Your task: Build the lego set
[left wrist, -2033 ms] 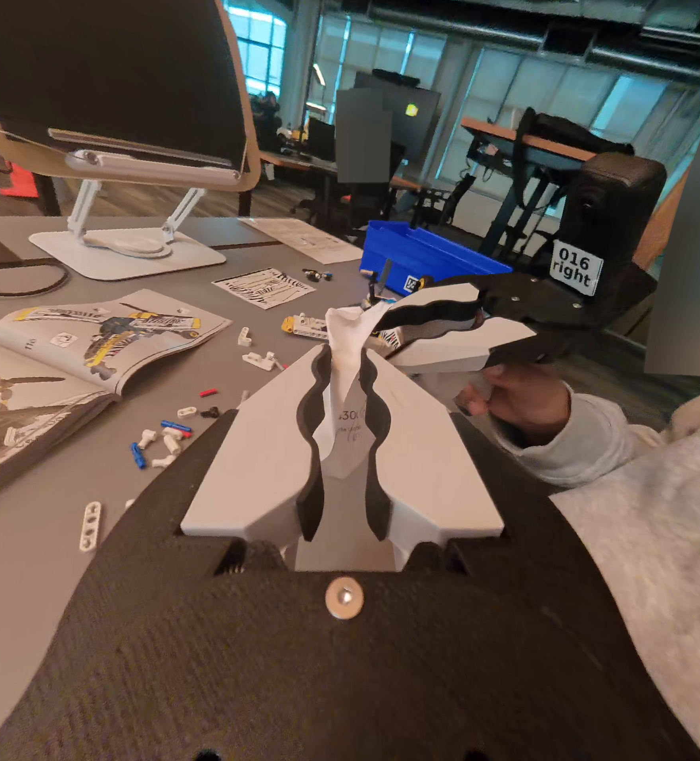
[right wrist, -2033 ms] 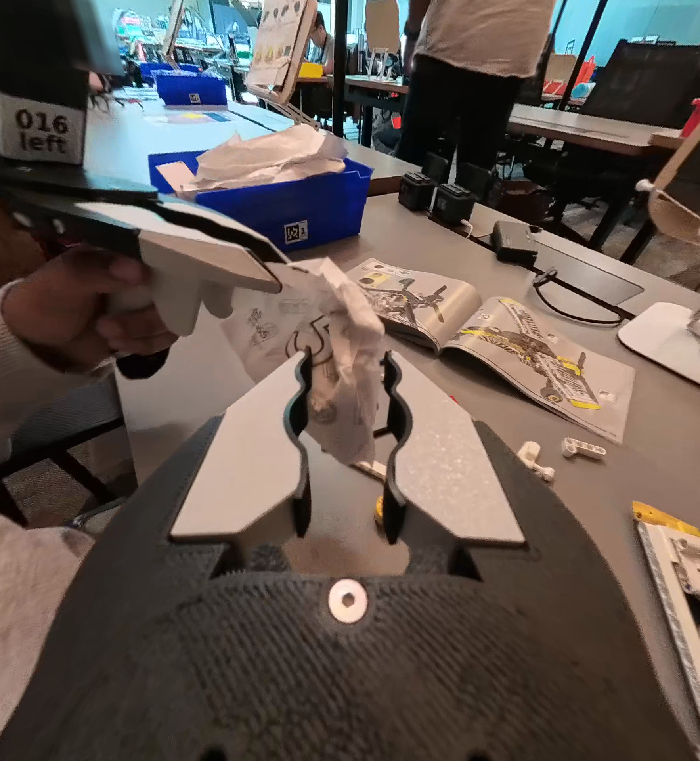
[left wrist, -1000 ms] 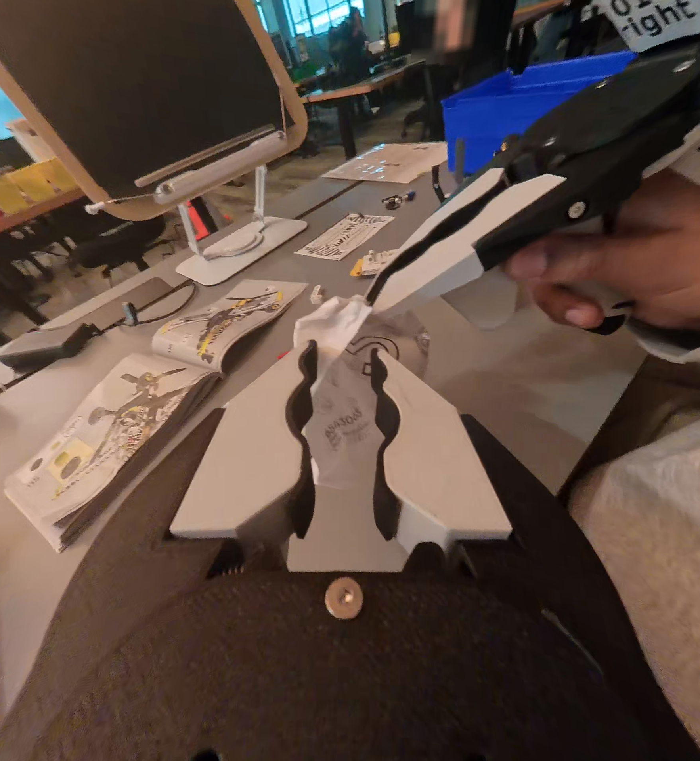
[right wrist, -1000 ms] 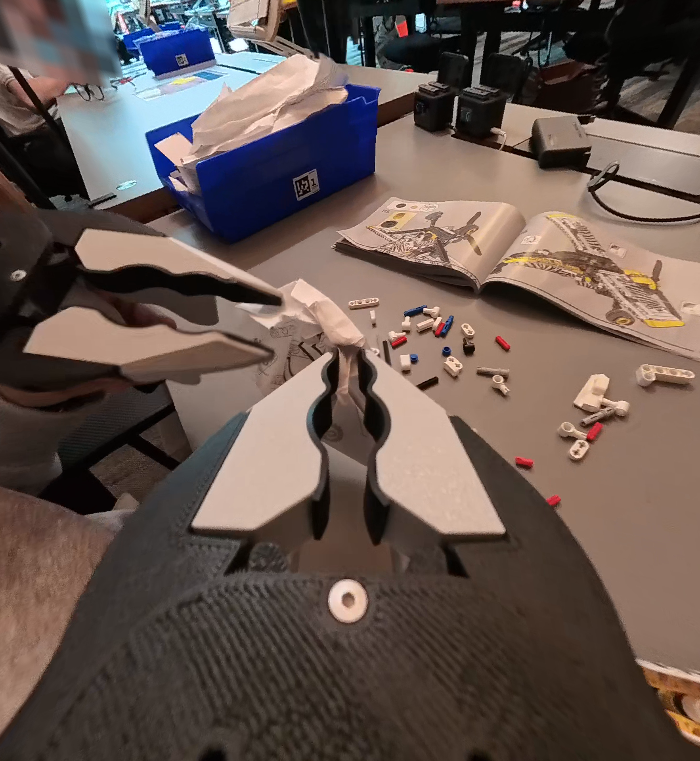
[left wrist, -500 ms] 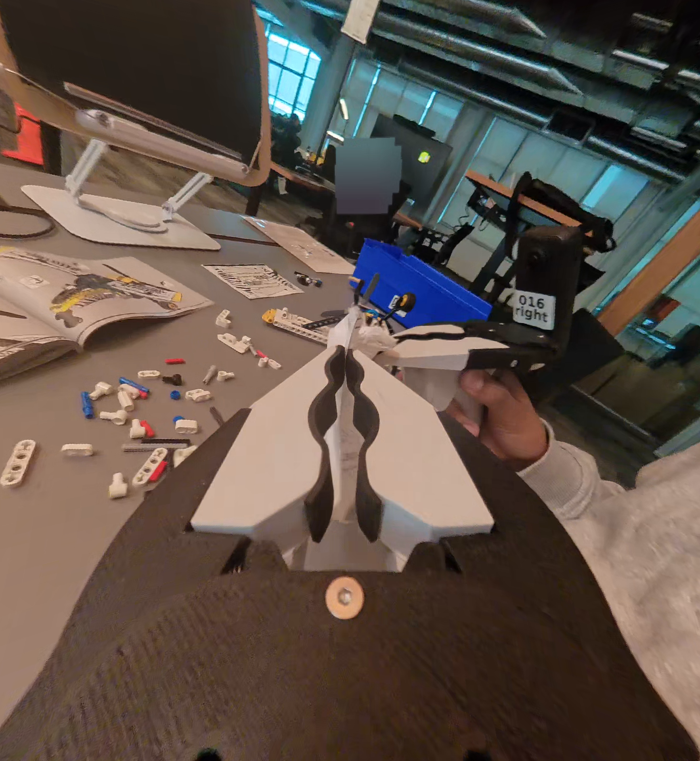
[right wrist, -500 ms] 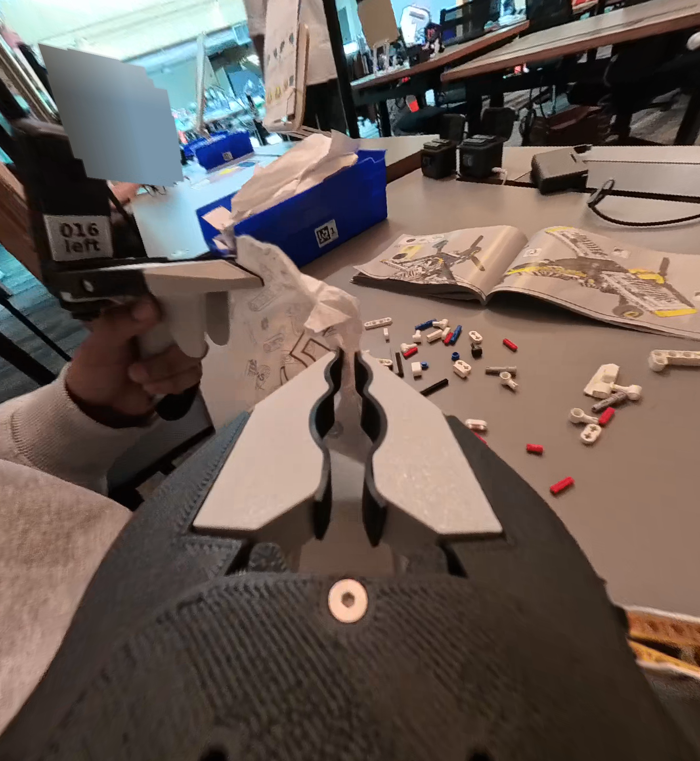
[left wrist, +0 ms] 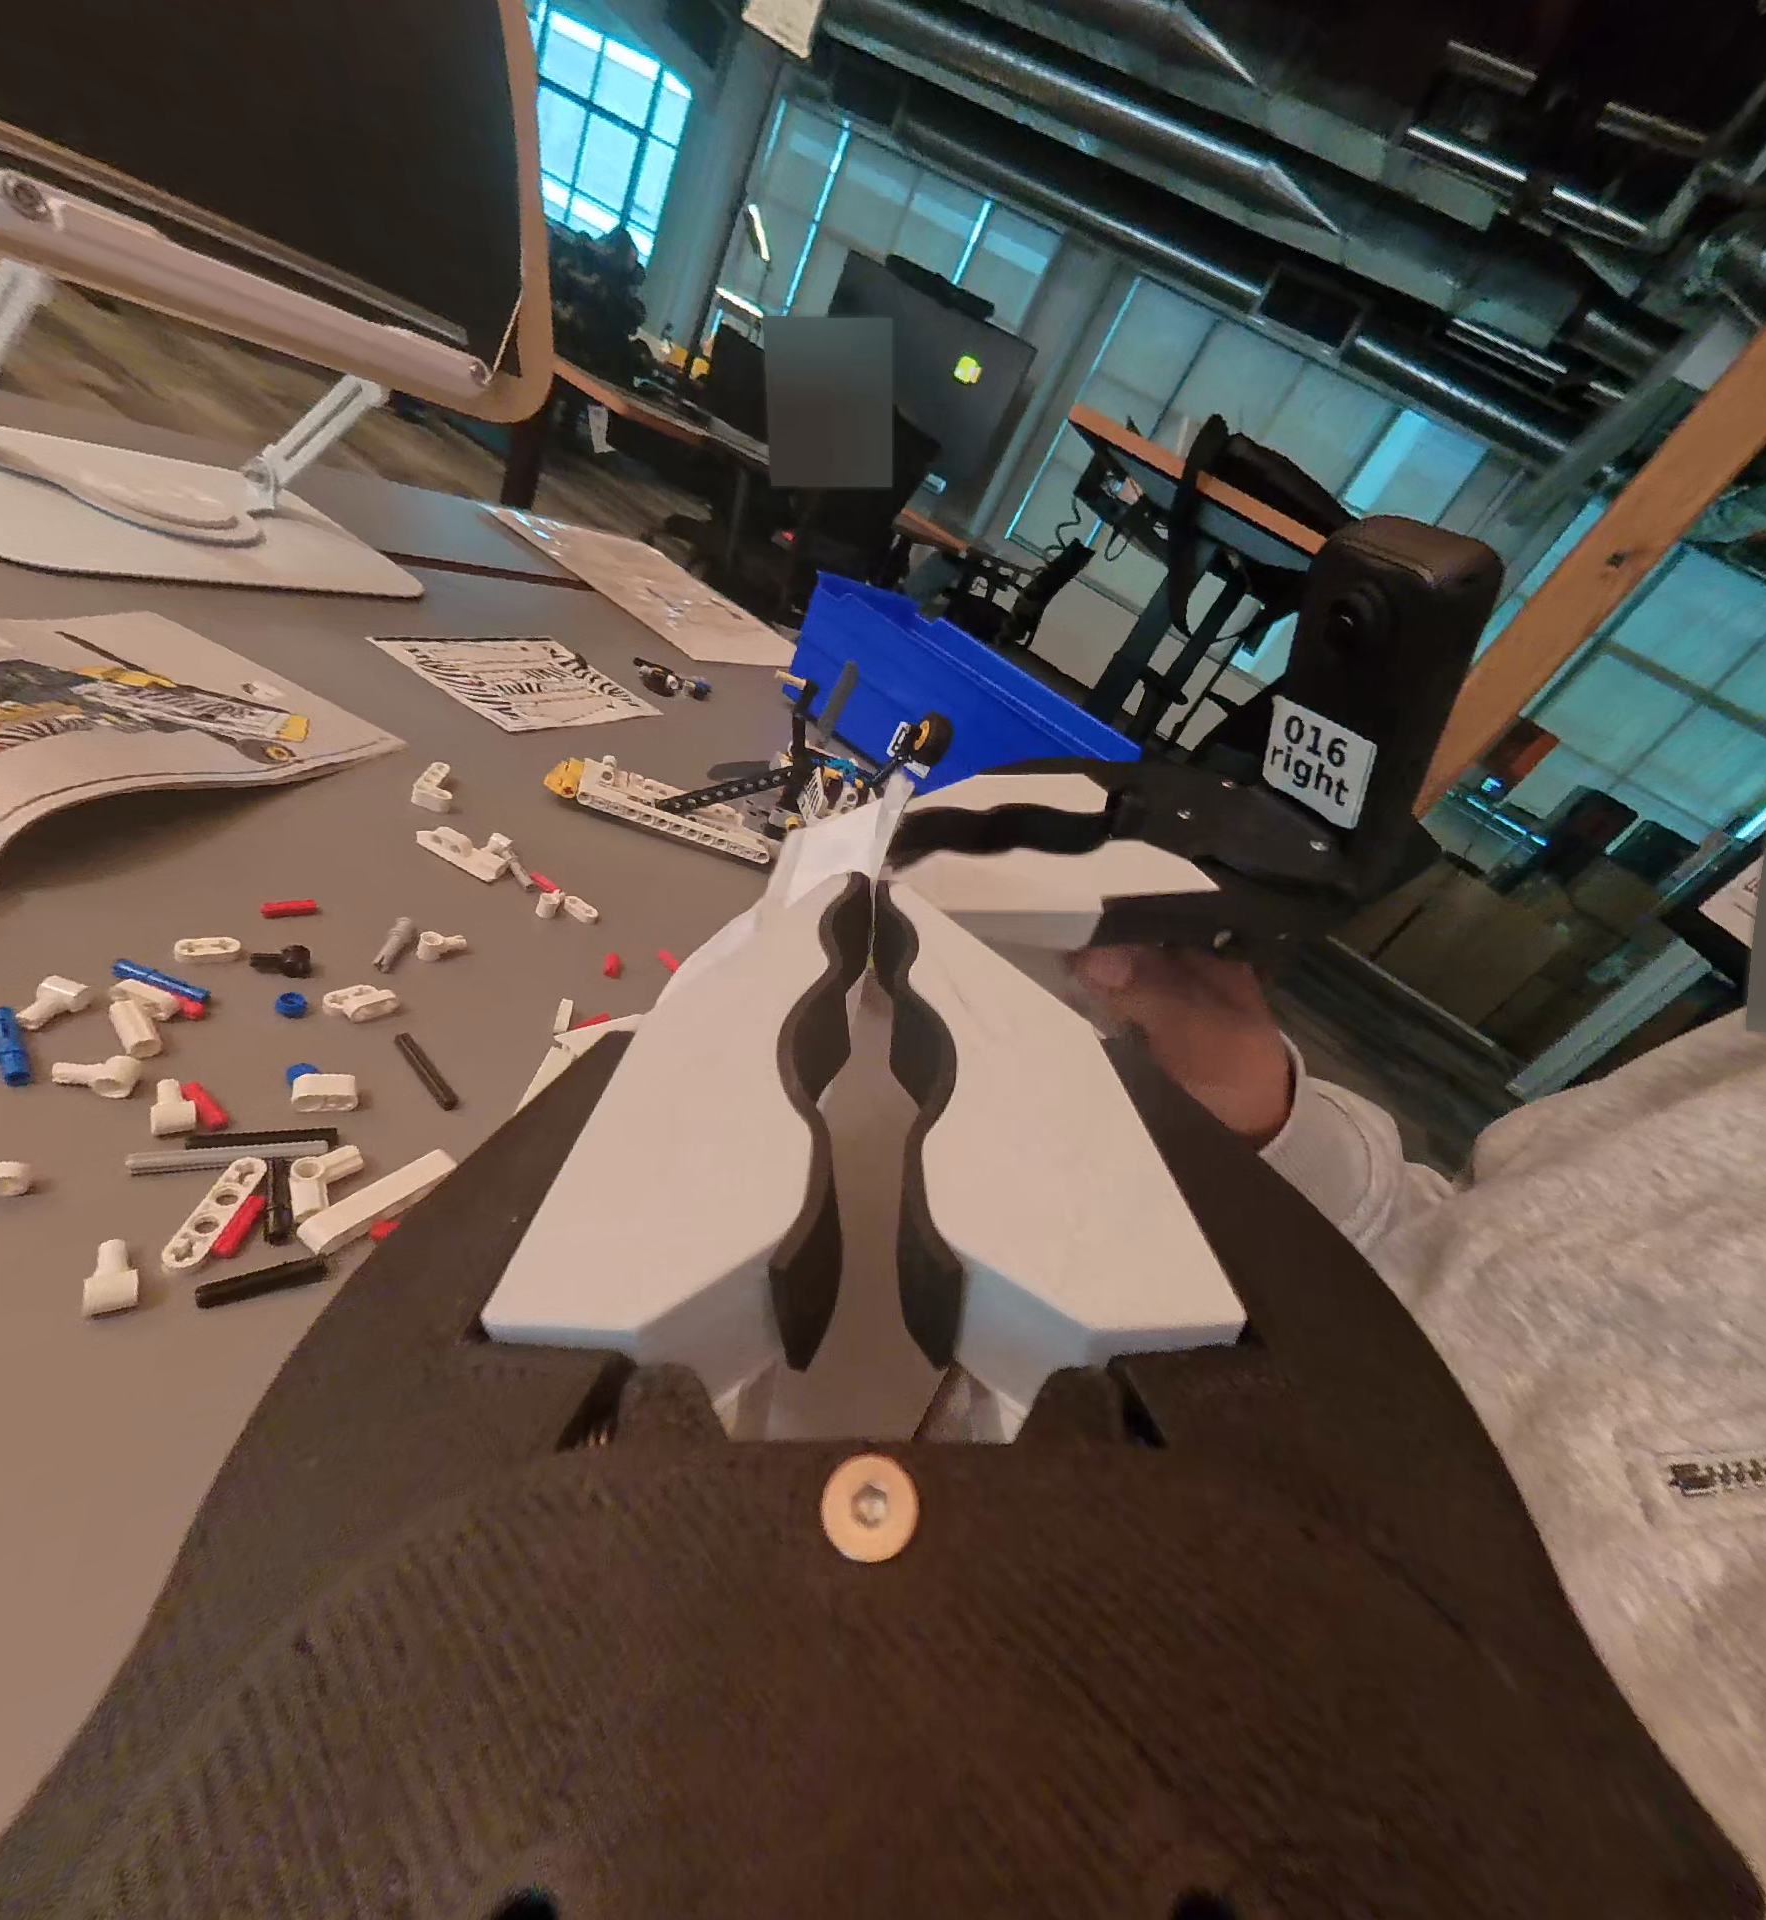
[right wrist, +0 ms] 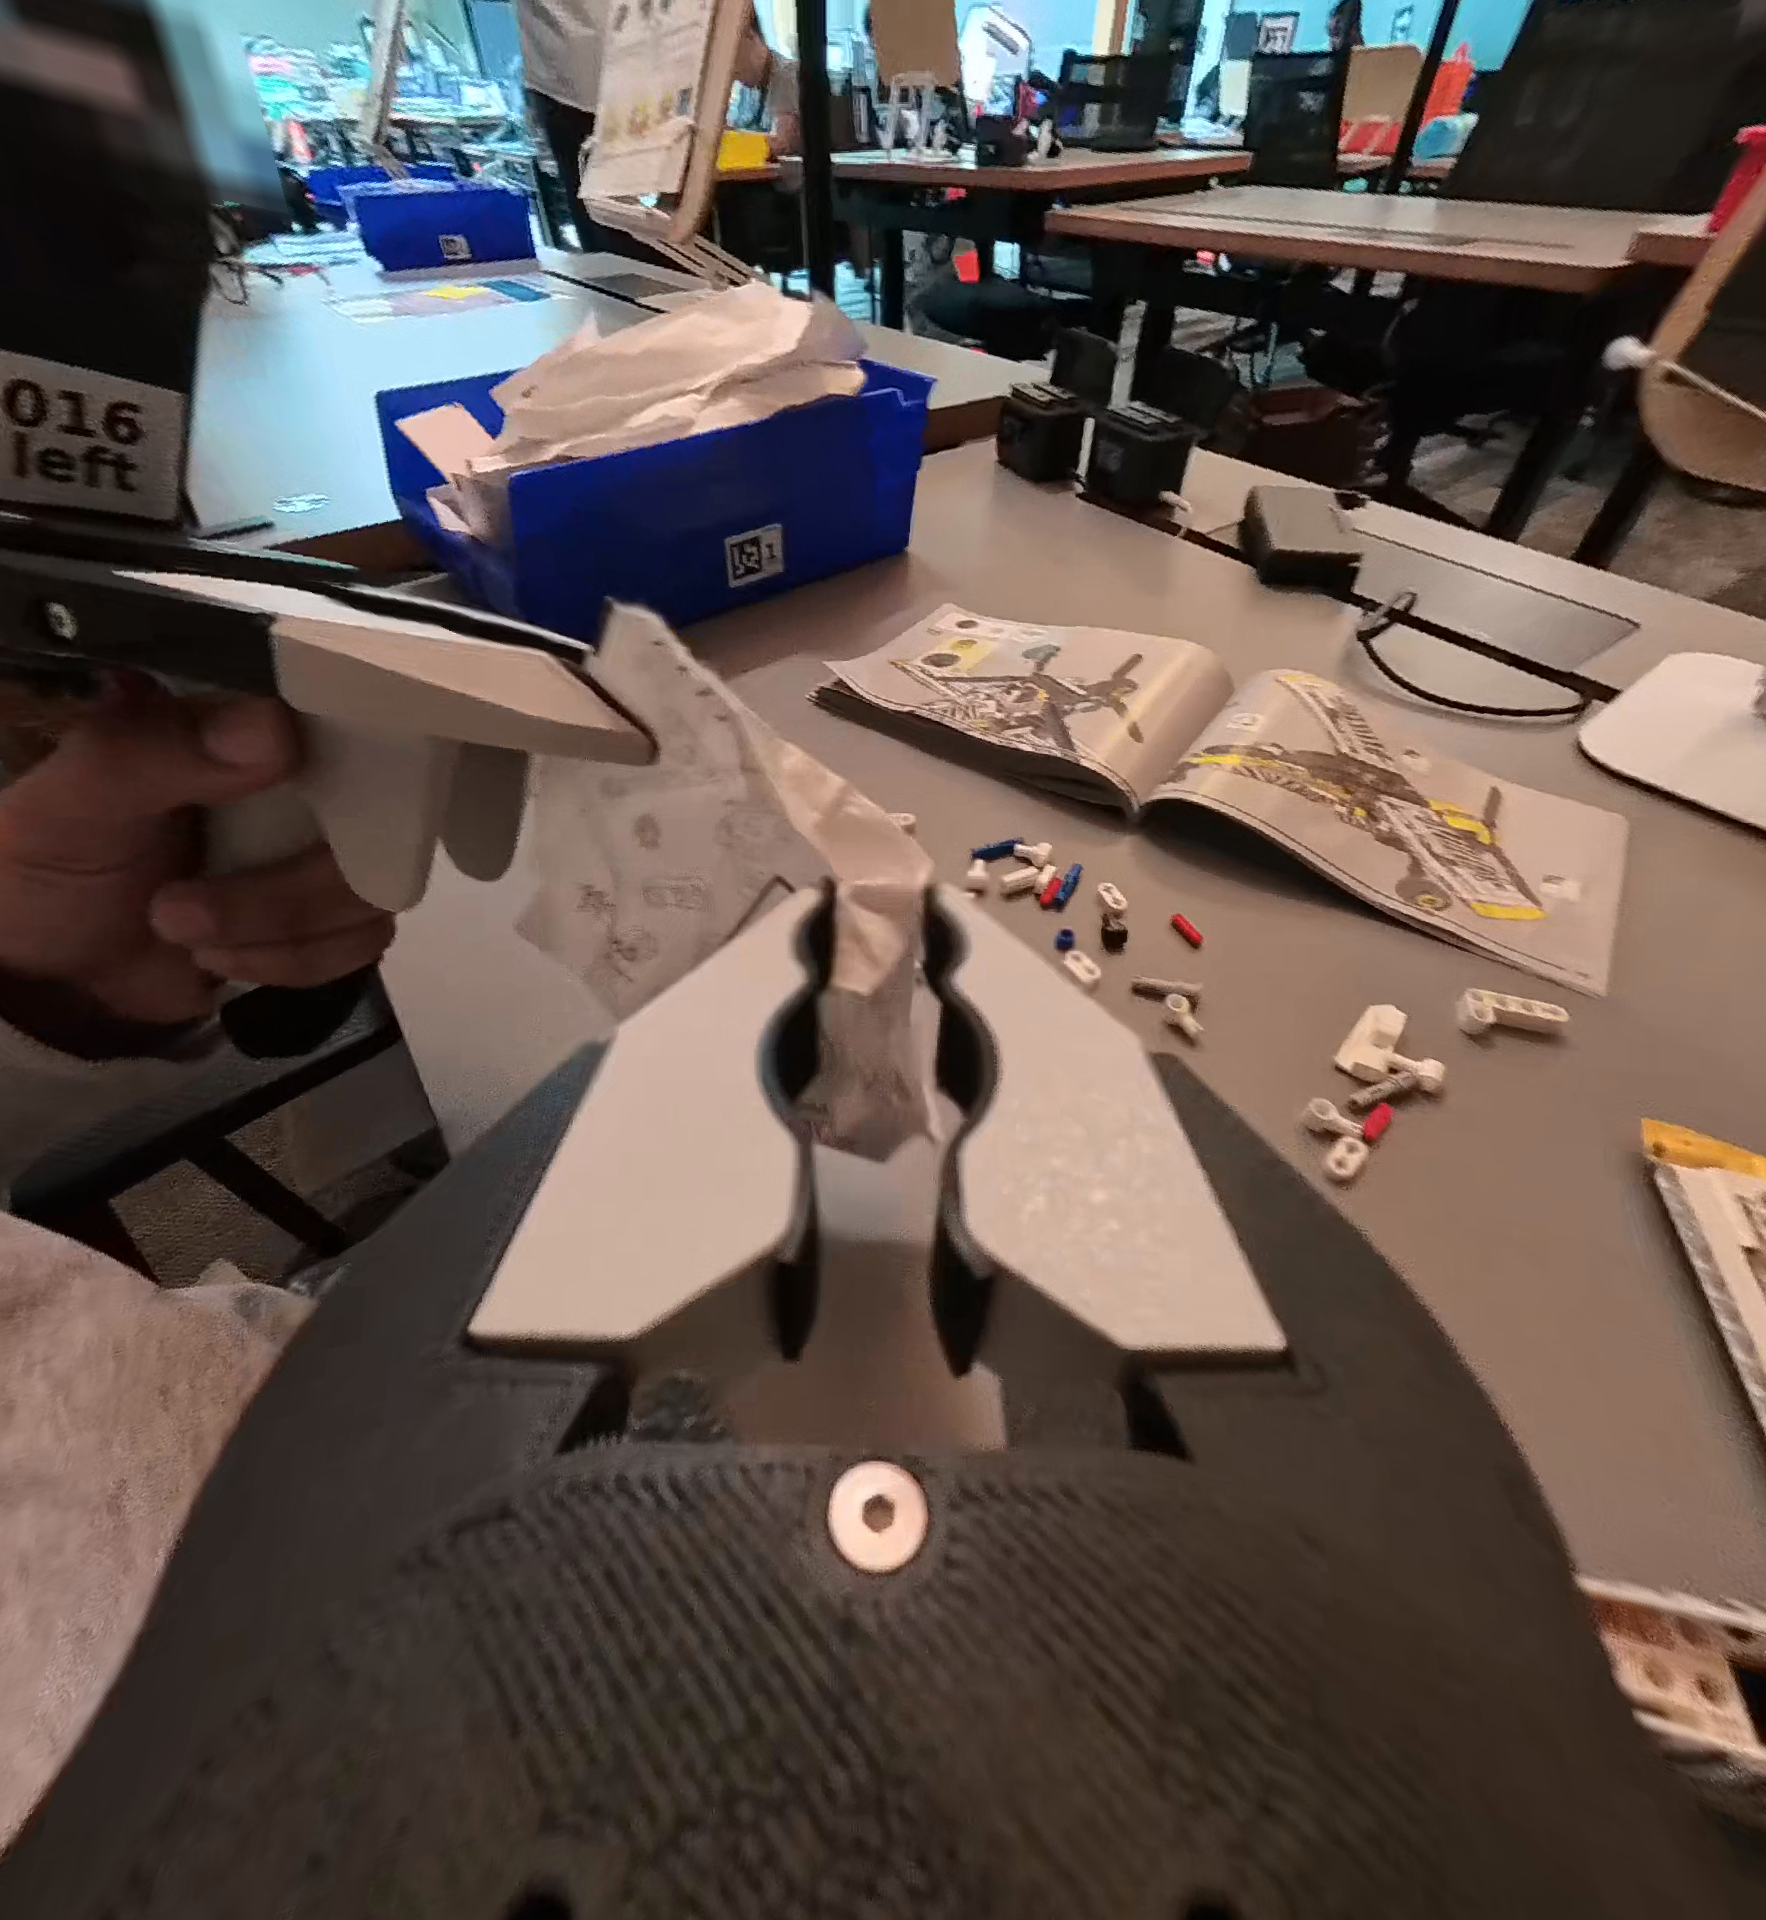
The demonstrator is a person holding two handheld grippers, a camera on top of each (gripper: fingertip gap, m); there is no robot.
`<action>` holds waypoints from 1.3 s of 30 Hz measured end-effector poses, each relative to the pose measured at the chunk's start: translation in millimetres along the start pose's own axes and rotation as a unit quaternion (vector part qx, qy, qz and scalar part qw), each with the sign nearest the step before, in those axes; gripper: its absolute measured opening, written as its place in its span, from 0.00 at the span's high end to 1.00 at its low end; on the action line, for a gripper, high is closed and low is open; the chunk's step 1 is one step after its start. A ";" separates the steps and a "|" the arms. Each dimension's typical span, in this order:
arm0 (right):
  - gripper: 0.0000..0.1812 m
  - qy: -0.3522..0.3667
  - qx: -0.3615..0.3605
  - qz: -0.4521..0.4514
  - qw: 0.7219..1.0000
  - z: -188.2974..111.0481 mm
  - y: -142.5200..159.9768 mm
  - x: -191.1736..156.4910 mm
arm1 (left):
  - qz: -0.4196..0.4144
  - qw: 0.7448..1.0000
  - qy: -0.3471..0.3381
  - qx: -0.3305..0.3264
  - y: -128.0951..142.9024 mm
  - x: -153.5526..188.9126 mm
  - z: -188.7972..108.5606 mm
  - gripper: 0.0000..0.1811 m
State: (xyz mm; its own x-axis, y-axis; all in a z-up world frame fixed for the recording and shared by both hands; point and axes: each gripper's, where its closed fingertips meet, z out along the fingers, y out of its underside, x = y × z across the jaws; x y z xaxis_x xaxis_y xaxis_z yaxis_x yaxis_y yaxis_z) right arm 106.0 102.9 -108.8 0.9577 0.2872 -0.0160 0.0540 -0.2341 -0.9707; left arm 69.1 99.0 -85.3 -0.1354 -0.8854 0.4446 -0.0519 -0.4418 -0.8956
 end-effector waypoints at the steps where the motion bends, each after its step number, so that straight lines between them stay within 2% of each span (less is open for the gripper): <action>1: 0.95 -0.002 -0.001 0.005 1.000 -3.6 -0.1 3.5 | -0.001 1.000 -0.001 0.002 -1.5 -0.9 -2.7 1.00; 4: 0.98 -0.031 0.015 0.057 0.998 -17.0 -5.6 11.8 | -0.050 0.998 0.029 0.036 -15.0 -1.5 -13.8 1.00; 6: 0.99 -0.062 0.023 0.107 0.992 -22.2 -9.5 11.3 | -0.081 0.994 0.058 0.040 -14.3 1.0 -13.6 1.00; 9: 0.99 -0.024 0.008 0.083 0.996 -20.3 -4.5 18.2 | -0.061 0.996 0.059 0.028 -7.7 6.4 -7.6 1.00; 11: 0.99 -0.046 0.016 0.097 0.994 -21.6 -7.7 14.2 | -0.070 0.996 0.053 0.034 -11.6 0.7 -10.5 1.00; 14: 0.97 -0.024 0.026 0.048 0.998 -24.4 -10.0 17.1 | -0.028 1.000 -0.002 -0.008 -1.9 -12.1 -9.6 1.00; 16: 0.83 -0.012 0.040 -0.011 0.999 -28.6 -17.1 13.8 | 0.001 0.999 -0.029 -0.042 7.5 -16.0 -6.4 1.00; 19: 0.80 -0.071 0.013 -0.069 0.995 -22.9 -15.4 -10.9 | 0.008 0.998 -0.018 -0.066 16.0 -10.3 -0.4 1.00; 23: 0.83 -0.102 -0.042 -0.128 0.986 -11.0 -2.2 -9.8 | 0.004 0.997 0.010 -0.076 16.1 -1.7 2.6 1.00; 27: 0.88 -0.170 -0.033 -0.120 0.977 -14.8 -9.0 -19.1 | 0.024 0.993 0.033 -0.107 18.7 8.7 2.8 1.00; 32: 0.94 -0.194 -0.040 -0.136 0.971 -15.6 -4.8 -21.4 | 0.033 0.990 0.052 -0.131 21.6 11.4 6.0 1.00; 34: 1.00 -0.194 -0.038 -0.135 0.971 -16.4 -5.3 -20.8 | 0.035 0.989 0.055 -0.133 21.6 11.1 6.6 1.00; 39: 1.00 -0.234 -0.043 -0.089 0.967 -20.2 -5.4 -24.4 | 0.048 0.987 0.074 -0.138 21.2 12.9 4.7 1.00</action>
State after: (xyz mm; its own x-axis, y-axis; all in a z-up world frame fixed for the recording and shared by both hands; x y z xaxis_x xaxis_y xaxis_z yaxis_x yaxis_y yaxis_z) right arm 88.0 78.3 -98.4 0.6990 0.7148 0.0239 0.2488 -0.2117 -0.9451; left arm 70.9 77.5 -98.5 -0.2939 -0.8820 0.3684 -0.2963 -0.2823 -0.9124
